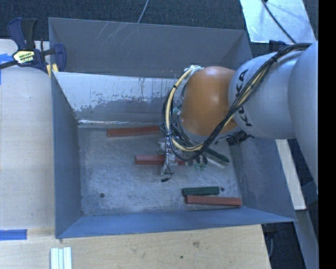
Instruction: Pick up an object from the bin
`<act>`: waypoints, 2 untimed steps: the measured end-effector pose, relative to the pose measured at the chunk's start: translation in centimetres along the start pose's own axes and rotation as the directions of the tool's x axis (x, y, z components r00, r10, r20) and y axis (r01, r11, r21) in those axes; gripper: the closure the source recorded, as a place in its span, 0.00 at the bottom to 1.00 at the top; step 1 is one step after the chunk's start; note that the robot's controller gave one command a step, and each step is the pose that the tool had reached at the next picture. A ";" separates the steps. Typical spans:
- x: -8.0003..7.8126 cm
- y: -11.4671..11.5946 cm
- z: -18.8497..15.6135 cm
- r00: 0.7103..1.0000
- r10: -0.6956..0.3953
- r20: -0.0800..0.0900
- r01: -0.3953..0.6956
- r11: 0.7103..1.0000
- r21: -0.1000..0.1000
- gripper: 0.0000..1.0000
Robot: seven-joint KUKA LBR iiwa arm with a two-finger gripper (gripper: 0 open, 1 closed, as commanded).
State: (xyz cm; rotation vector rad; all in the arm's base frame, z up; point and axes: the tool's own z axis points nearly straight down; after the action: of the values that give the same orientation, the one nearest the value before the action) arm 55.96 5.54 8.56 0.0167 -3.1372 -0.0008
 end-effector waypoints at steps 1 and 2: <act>0.0 0.0 -2.2 1.000 0.001 0.002 -0.001 1.000 0.000 1.00; -0.2 0.0 -3.6 1.000 0.001 0.008 -0.001 1.000 0.000 1.00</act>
Offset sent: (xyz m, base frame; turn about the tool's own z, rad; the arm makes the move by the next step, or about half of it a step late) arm -0.0001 -0.0001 0.0210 0.0000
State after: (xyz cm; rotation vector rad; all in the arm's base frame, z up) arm 56.20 5.54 12.20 0.0157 -3.1452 -0.0005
